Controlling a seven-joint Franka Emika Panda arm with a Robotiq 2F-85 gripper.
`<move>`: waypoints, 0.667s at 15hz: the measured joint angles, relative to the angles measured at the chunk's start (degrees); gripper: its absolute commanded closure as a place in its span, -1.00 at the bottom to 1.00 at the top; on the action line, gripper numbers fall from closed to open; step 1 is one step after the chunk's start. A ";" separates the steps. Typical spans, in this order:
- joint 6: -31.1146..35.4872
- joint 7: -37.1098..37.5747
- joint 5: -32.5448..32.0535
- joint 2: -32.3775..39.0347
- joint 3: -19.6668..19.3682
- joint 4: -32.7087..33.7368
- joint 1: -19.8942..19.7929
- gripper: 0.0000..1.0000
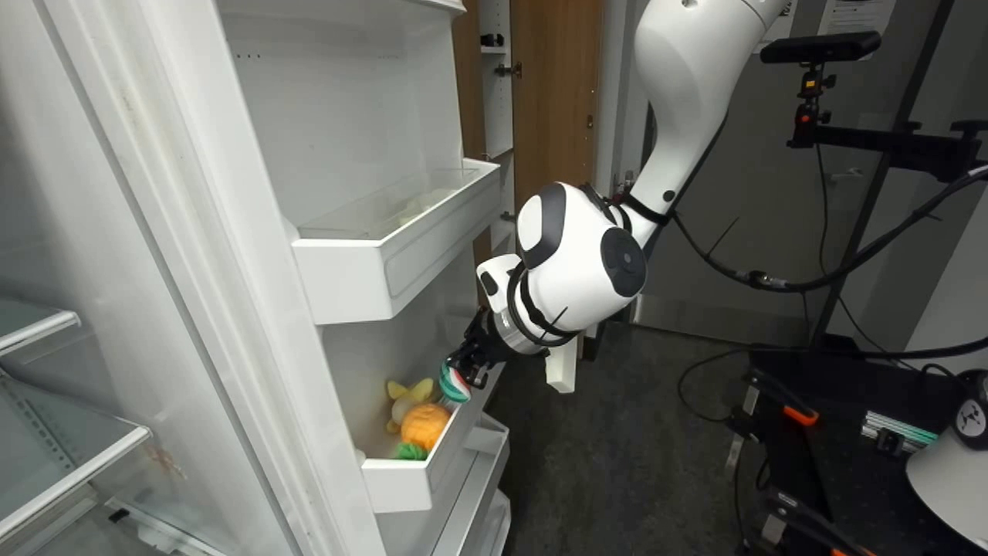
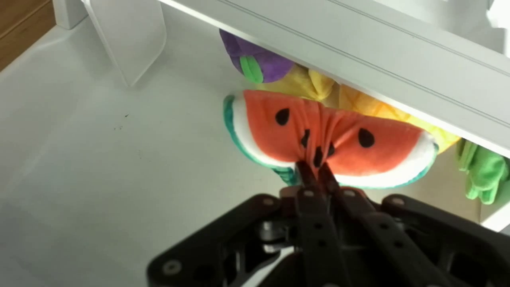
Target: Move the watermelon plush toy from the top compartment to the bottom compartment.
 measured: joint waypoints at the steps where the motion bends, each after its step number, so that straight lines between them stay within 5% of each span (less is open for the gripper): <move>1: 0.03 0.04 0.00 -0.01 -0.94 0.02 0.93 0.97; 10: 0.02 0.05 1.41 0.29 -4.66 1.49 5.91 0.89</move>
